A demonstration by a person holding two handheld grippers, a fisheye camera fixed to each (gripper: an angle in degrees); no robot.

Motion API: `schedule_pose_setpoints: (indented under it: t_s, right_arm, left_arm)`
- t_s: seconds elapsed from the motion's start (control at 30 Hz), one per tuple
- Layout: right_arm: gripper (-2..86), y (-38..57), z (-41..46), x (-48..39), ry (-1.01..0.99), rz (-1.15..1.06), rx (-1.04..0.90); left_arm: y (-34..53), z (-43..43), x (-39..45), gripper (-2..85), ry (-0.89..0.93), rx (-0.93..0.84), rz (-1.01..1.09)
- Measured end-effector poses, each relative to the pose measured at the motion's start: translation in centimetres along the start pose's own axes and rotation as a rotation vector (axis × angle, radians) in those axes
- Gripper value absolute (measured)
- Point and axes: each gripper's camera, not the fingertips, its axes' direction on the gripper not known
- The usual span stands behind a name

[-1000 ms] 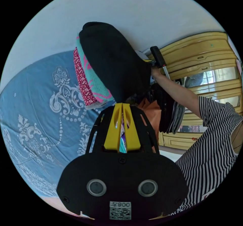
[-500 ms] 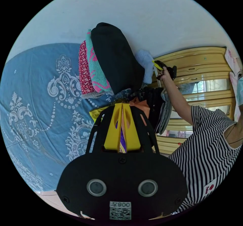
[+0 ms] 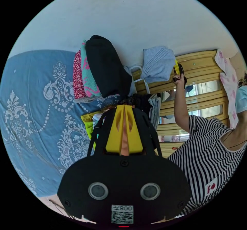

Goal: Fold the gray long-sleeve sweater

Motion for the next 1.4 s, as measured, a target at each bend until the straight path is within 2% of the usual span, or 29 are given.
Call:
schedule_pose_setpoints:
  t_s: [0.13, 0.33, 0.5, 0.57, 0.83, 1.03, 1.2, 1.27, 1.33, 1.4]
  right_arm:
    - [1.2, -2.1, -1.2, -11.6, -0.164, -0.178, -0.032]
    - [1.3, -2.0, -0.5, -27.6, -0.358, -0.323, -0.137]
    - [1.4, 1.0, 3.0, -39.0, -0.443, -0.323, -0.269]
    - [1.4, 2.9, 5.0, -43.1, -0.466, -0.304, -0.316]
    - [1.4, 15.7, 18.0, -63.2, -0.614, -0.148, -0.578]
    - [1.3, 23.2, 28.3, -79.7, -0.677, -0.094, -0.757]
    - [1.3, 25.8, 35.6, -92.4, -0.638, -0.120, -0.859]
    - [1.2, 26.2, 38.2, -96.3, -0.532, -0.160, -0.890]
    - [0.8, 27.1, 42.0, -100.5, -0.317, -0.239, -0.969]
    - [0.4, 28.1, 44.1, -102.4, -0.240, -0.204, -1.018]
  left_arm:
    - [4.5, -4.3, -2.9, 0.7, 0.072, 0.086, 0.081]
    - [9.9, -11.8, -7.2, 4.4, 0.229, 0.267, 0.252]
    - [13.2, -19.6, -9.9, 8.2, 0.224, 0.389, 0.440]
    - [15.1, -23.9, -11.6, 10.1, 0.164, 0.443, 0.517]
    - [24.7, -36.6, -22.9, 14.0, 0.050, 0.531, 0.483]
    - [32.7, -42.9, -33.0, 9.7, 0.083, 0.490, 0.425]
    - [39.8, -47.3, -38.4, 3.7, 0.078, 0.554, 0.415]
    - [43.2, -48.6, -39.9, 3.1, 0.094, 0.606, 0.430]
    - [45.1, -48.7, -40.9, 2.8, 0.091, 0.635, 0.433]
    - [46.2, -47.6, -42.2, 2.6, 0.049, 0.625, 0.399]
